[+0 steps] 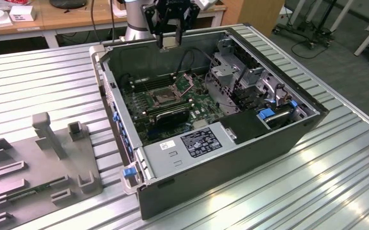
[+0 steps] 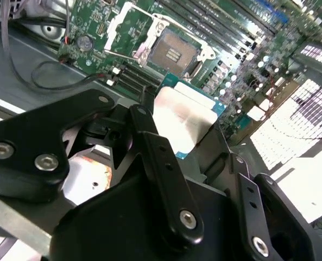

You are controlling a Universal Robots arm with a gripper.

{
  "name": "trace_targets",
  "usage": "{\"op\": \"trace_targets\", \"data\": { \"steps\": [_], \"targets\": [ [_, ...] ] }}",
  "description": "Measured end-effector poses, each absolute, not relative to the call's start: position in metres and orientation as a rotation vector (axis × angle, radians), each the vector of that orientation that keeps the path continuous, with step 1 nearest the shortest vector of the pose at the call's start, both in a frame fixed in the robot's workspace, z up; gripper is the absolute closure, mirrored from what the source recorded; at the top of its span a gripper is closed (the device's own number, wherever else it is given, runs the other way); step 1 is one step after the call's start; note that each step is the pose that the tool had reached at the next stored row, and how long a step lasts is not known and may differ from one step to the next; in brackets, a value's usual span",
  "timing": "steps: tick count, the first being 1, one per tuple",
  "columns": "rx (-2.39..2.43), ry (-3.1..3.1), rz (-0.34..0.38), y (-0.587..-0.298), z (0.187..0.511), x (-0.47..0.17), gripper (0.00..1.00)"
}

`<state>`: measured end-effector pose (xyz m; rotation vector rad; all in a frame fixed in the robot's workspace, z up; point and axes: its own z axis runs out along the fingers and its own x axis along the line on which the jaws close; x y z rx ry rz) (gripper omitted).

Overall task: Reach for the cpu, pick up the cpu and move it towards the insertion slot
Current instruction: 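Pick up the cpu and move it towards the insertion slot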

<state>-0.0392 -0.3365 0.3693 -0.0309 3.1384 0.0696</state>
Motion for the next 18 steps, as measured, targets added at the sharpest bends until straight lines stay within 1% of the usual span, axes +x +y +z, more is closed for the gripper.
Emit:
{"op": "trace_targets", "data": {
  "steps": [18],
  "targets": [
    [0.017,3.138,0.07,-0.318,0.364,-0.042,0.45]
  ]
}}
